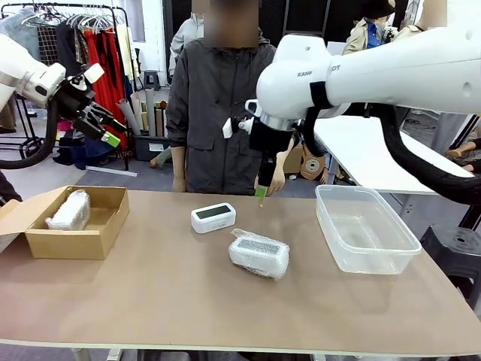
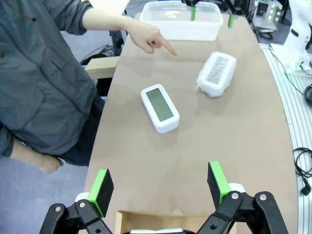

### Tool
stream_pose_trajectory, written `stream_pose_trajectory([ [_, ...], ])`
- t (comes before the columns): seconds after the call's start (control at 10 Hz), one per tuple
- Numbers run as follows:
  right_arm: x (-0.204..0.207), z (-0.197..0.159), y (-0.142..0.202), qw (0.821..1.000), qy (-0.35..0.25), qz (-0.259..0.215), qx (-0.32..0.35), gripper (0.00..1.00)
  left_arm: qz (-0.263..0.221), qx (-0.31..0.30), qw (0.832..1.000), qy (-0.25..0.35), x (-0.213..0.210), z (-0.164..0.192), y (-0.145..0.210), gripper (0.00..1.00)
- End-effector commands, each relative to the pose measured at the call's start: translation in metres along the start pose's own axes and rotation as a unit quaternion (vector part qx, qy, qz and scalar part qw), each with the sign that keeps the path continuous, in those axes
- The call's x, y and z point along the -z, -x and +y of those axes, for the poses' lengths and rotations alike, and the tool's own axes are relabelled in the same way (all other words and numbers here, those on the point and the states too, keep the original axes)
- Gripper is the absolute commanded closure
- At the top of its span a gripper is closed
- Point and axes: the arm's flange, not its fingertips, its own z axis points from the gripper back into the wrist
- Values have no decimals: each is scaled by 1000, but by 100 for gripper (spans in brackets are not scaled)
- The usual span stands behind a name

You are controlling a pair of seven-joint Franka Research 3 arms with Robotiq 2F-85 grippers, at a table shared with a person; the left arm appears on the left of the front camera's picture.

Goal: Separate and place wrapped and unwrapped clocks.
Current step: Pick up the Digital clock indicated by the person.

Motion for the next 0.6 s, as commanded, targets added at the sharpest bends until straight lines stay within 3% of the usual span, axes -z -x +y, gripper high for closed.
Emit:
stream_pose_trajectory([
  [0.0,-19,-8,39,998,6,-69,11,0,3,6,1000,-4,0,-5,1,0],
  [0.3,-55,-34,99,982,14,-189,-11,0,3,6,1000,-4,0,-5,1,0],
  [0.5,-74,-43,130,971,31,-235,-14,0,3,6,1000,-4,0,-5,1,0],
])
